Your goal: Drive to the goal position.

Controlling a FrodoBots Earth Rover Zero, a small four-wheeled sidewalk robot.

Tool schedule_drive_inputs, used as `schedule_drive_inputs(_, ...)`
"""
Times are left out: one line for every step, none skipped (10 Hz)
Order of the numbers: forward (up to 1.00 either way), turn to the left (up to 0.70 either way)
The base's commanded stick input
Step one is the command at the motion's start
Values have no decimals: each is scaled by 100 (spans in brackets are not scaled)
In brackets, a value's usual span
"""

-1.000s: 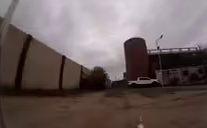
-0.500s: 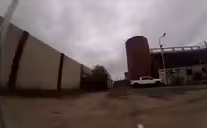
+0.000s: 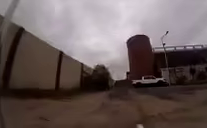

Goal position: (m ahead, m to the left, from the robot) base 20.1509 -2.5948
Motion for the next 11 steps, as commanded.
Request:
schedule_drive_inputs(100,0)
schedule_drive_inputs(100,0)
schedule_drive_inputs(100,0)
schedule_drive_inputs(100,0)
schedule_drive_inputs(100,0)
schedule_drive_inputs(100,0)
schedule_drive_inputs(100,0)
schedule_drive_inputs(100,-33)
schedule_drive_inputs(100,-40)
schedule_drive_inputs(100,-40)
schedule_drive_inputs(100,-31)
